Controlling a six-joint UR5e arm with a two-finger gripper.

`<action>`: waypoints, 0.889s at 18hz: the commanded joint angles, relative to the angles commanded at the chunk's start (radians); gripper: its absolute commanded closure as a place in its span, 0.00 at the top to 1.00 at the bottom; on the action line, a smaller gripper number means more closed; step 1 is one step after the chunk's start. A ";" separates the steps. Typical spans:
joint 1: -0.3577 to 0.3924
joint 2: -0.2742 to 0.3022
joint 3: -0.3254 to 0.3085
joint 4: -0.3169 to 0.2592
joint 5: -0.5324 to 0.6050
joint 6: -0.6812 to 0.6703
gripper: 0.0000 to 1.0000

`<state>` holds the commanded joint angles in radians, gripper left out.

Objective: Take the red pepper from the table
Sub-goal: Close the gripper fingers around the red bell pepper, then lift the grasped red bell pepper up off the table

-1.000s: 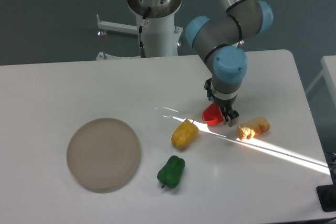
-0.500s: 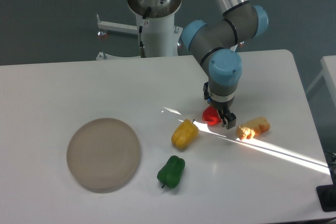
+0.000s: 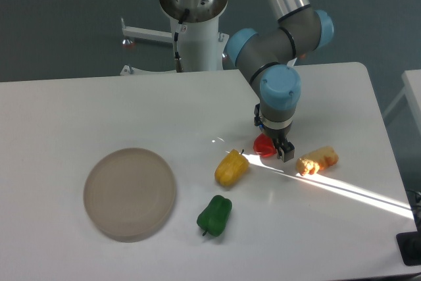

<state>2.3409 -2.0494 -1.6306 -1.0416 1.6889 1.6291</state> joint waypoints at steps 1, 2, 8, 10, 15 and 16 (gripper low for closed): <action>0.000 0.000 0.000 0.000 0.000 0.000 1.00; 0.000 -0.003 0.000 0.000 0.000 0.002 1.00; 0.000 -0.005 0.003 0.000 0.026 0.003 0.74; 0.000 -0.003 0.005 0.000 0.026 0.003 0.73; 0.002 0.005 0.017 -0.006 0.032 0.002 0.65; 0.002 0.008 0.021 -0.012 0.032 0.002 0.65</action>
<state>2.3424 -2.0418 -1.6092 -1.0538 1.7211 1.6306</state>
